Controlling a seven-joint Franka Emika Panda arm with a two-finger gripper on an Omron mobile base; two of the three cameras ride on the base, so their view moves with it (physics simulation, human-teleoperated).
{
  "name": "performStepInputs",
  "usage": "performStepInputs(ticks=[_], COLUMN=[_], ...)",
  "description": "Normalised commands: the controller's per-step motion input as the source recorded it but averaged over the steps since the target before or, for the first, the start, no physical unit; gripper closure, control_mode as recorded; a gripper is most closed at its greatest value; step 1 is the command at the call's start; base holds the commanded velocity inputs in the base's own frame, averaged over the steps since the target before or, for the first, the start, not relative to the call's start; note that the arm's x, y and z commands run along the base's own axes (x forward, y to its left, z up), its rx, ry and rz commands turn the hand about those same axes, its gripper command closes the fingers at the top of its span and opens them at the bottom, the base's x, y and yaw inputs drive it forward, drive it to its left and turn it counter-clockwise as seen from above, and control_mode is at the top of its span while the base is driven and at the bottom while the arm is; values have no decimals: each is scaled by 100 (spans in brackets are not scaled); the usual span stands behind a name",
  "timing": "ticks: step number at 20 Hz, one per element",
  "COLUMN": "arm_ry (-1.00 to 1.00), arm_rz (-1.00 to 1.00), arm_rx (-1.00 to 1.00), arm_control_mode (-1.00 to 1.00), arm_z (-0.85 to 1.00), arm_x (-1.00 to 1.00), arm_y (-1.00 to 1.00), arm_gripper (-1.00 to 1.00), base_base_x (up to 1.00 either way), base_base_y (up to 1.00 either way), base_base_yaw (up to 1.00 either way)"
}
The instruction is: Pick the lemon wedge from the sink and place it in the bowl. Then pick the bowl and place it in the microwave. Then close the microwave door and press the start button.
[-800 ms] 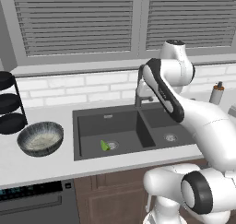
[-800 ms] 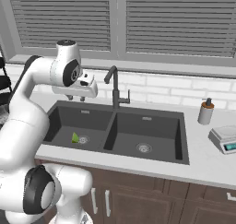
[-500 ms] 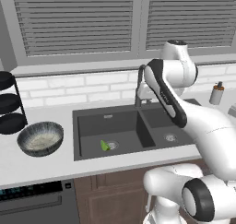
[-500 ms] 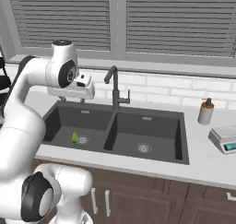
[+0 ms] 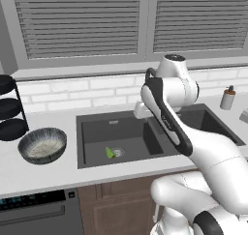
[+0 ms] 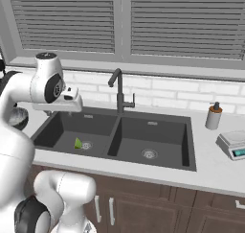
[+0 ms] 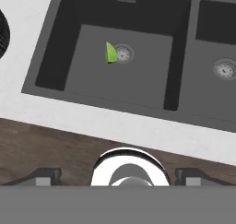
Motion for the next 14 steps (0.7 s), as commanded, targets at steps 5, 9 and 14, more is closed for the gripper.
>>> performStepInputs(ticks=[5,9,14], arm_ry=[0,8,7], arm_rz=[7,4,4], arm_rx=[-3,0,0], arm_control_mode=[-100,-100,-100], arm_z=[-31,-55,-60], arm_x=[3,23,36], arm_y=[43,36,22], arm_gripper=[-100,-100,-100], base_base_x=[0,0,0], base_base_y=[0,0,0], base_base_yaw=[0,0,0])
